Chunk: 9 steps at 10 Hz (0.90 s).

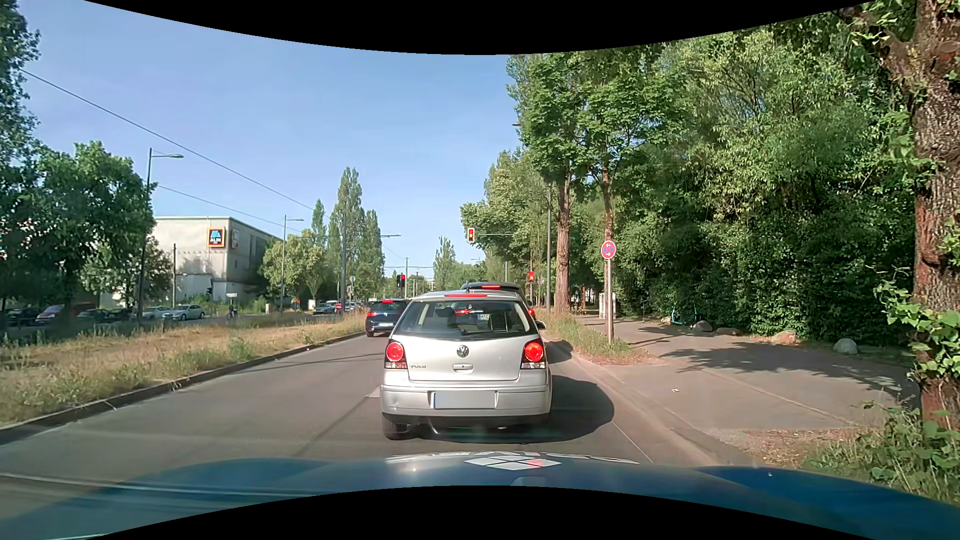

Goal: Follow the waypoints while adhering to traffic rules and regulations

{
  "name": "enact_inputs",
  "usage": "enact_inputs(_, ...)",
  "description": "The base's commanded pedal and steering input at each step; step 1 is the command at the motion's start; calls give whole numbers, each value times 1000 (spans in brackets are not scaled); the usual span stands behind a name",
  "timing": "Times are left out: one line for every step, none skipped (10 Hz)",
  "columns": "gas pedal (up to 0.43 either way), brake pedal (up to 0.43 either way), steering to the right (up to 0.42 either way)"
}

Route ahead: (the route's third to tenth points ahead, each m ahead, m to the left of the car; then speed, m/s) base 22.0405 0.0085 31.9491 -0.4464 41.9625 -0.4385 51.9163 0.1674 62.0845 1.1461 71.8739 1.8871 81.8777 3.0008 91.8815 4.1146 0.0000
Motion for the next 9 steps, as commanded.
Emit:
enact_inputs(0,262,-7)
enact_inputs(0,262,-7)
enact_inputs(0,268,-7)
enact_inputs(0,268,-7)
enact_inputs(0,268,-7)
enact_inputs(0,268,-7)
enact_inputs(0,268,-7)
enact_inputs(0,268,-7)
enact_inputs(0,268,-7)
